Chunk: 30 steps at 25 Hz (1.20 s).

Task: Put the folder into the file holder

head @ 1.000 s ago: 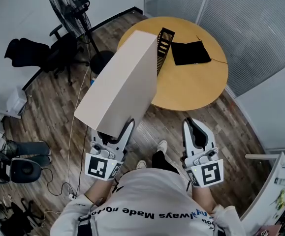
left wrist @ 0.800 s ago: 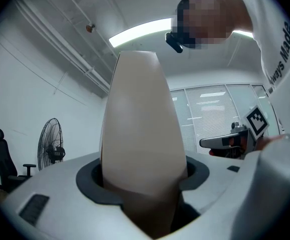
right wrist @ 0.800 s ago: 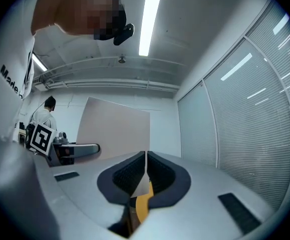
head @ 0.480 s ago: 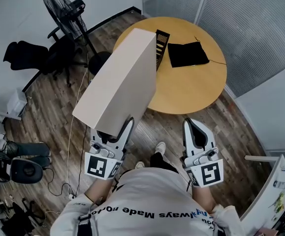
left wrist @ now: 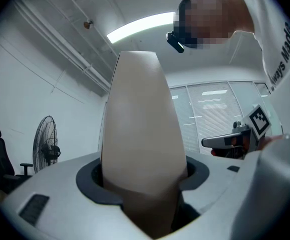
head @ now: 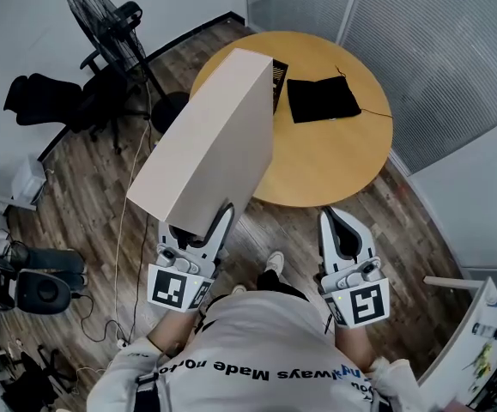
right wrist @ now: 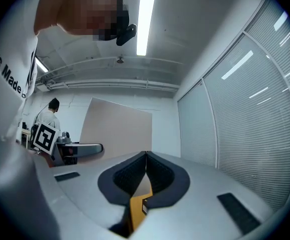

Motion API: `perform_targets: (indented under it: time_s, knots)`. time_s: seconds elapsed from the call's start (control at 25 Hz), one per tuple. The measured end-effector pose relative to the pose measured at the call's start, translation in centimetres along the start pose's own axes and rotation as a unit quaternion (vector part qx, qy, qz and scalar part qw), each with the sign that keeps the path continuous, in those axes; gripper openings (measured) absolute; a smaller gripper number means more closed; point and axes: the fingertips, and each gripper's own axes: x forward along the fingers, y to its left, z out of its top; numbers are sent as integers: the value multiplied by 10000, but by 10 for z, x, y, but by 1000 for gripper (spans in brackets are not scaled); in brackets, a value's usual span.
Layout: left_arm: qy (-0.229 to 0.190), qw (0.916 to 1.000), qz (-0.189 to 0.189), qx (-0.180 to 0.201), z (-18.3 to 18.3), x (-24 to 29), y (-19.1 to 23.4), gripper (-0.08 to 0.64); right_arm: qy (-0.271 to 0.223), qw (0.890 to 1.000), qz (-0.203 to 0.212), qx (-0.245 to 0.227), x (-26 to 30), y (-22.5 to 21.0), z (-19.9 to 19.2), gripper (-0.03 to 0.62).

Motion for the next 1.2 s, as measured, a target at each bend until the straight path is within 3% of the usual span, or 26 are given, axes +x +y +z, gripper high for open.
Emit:
perform_targets:
  time_s: [0.64,1.2]
  knots:
    - [71,9999,20,79,-9,58,-19,295,42,10000,89,6,13,-59,-7,31]
    - [83,9995,210,220,-9,74,-26,295,33,9997,223,32,13,-83,-11,31]
